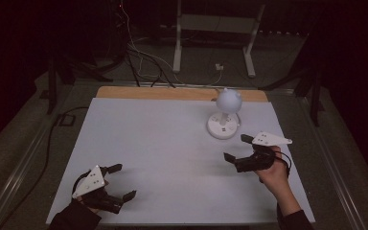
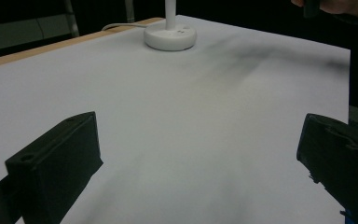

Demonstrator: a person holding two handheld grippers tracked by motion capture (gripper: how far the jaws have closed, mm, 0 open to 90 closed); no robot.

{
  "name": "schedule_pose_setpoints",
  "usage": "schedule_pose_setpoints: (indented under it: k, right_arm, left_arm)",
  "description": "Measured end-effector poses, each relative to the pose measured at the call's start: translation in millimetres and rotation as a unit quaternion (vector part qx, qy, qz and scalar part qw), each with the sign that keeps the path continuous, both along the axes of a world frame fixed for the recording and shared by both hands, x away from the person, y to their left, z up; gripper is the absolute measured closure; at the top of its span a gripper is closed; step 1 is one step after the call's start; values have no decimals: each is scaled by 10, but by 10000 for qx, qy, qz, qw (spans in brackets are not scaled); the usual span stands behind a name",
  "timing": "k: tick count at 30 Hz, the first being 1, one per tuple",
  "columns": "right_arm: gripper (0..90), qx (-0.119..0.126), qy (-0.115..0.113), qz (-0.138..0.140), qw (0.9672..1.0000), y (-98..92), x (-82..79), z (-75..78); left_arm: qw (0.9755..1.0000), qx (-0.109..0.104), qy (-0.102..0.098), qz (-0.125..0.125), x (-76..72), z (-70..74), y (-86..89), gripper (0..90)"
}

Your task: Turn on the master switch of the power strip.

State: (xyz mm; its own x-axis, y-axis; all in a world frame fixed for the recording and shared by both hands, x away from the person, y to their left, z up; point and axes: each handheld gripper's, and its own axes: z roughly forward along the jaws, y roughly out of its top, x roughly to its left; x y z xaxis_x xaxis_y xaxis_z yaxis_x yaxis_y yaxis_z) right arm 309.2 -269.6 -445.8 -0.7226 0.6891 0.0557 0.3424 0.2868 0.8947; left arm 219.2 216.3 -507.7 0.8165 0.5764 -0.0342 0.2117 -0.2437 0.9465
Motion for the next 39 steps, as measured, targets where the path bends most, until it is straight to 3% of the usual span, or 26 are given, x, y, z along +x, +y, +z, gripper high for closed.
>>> schedule_pose_setpoints:
  k: [20, 29, 39]
  right_arm:
    - [0, 128, 103, -218, 9996, -87, 364, -13]
    - [0, 78, 129, -342, 9993, -148, 521, -34]
    - [0, 88, 298, -391, 9988, -180, 691, -78]
  left_arm:
    - [10000, 9, -8, -23, -6, 1, -9, 1]
    - [10000, 15, 3, -25, -6, -1, -11, 1]
    - [10000, 23, -9, -49, -6, 1, -14, 1]
